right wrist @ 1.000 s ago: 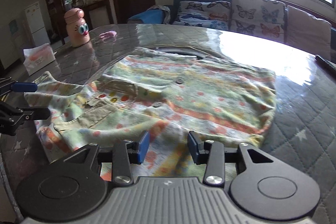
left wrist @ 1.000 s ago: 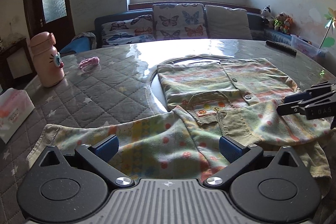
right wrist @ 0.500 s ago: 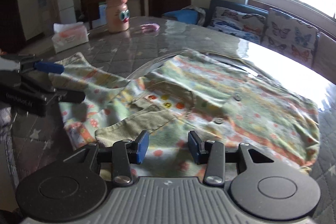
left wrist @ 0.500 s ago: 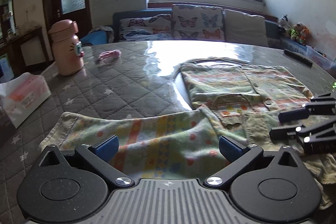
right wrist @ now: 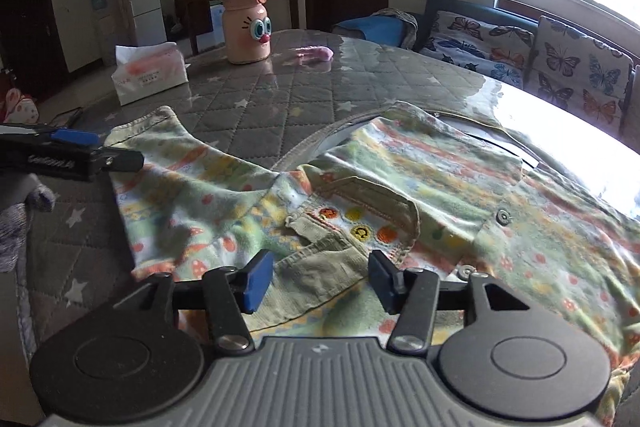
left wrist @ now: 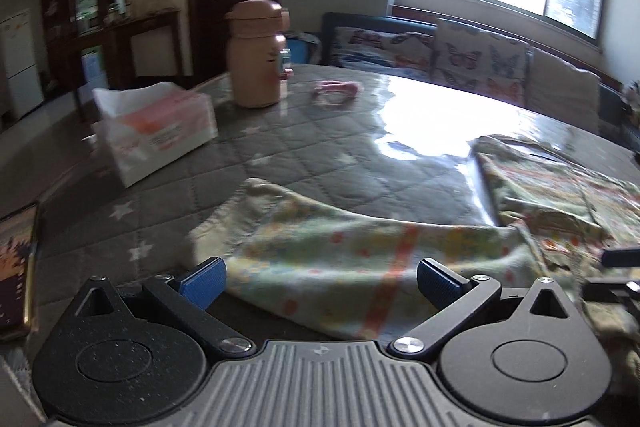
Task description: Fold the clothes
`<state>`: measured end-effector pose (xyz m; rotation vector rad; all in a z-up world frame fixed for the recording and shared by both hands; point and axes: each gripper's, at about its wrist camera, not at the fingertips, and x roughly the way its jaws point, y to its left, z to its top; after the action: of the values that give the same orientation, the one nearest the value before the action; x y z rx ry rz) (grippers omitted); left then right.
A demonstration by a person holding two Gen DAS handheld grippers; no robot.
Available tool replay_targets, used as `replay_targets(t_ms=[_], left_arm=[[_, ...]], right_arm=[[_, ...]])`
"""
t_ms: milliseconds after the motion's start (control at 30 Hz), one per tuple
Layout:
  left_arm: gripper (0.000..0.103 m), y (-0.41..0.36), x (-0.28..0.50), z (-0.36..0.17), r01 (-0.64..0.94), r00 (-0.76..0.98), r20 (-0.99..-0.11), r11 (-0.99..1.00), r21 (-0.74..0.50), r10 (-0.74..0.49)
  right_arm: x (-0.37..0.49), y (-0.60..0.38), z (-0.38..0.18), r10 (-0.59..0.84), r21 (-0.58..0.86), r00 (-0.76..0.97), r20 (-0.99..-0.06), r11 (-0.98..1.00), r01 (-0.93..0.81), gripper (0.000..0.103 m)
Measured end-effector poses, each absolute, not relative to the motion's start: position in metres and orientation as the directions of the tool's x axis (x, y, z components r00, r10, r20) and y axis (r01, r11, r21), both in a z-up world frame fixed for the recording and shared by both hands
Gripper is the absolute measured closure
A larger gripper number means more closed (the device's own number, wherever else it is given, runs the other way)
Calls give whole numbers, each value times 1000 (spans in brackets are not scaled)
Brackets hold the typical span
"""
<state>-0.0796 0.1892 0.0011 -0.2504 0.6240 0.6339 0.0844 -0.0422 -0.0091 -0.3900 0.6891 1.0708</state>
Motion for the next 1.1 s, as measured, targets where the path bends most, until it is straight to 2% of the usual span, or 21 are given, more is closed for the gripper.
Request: replay_targets(t_ms=[33, 167, 267, 367, 600, 733, 967, 1067, 1100], left_arm=[[0, 194, -82, 0, -643, 618, -610, 765, -31, 495], [2, 211, -88, -2, -707, 582, -604, 706, -43, 545], [3, 223, -93, -1, -742, 563, -600, 667, -64, 568], [11, 235, -95, -1, -764, 549, -609, 639, -87, 573], [50, 246, -95, -7, -781, 528, -639, 615, -108, 559], [86, 250, -95, -8, -780, 535, -629, 615, -111, 564], [86, 253, -90, -8, -777, 534, -601, 626, -70, 595], [83, 253, -90, -9, -776, 528, -611, 627, -65, 590], [75, 252, -91, -8, -776, 529, -610, 628, -66, 590]], right_arm=[[81, -44, -8, 668, 30, 301, -680, 436, -900, 37], [69, -50, -4, 674, 11, 299, -675, 415, -910, 30], [67, -53, -2, 677, 12, 301, -671, 416, -909, 29], [67, -55, -1, 676, 14, 304, -671, 422, -907, 28], [67, -58, -6, 667, 21, 308, -678, 436, -899, 28], [67, -61, -6, 667, 26, 311, -678, 443, -896, 28], [66, -65, -4, 669, 33, 316, -673, 454, -891, 28], [66, -65, -5, 667, 32, 320, -673, 458, -888, 28], [67, -66, -5, 666, 33, 321, -673, 461, -887, 28]])
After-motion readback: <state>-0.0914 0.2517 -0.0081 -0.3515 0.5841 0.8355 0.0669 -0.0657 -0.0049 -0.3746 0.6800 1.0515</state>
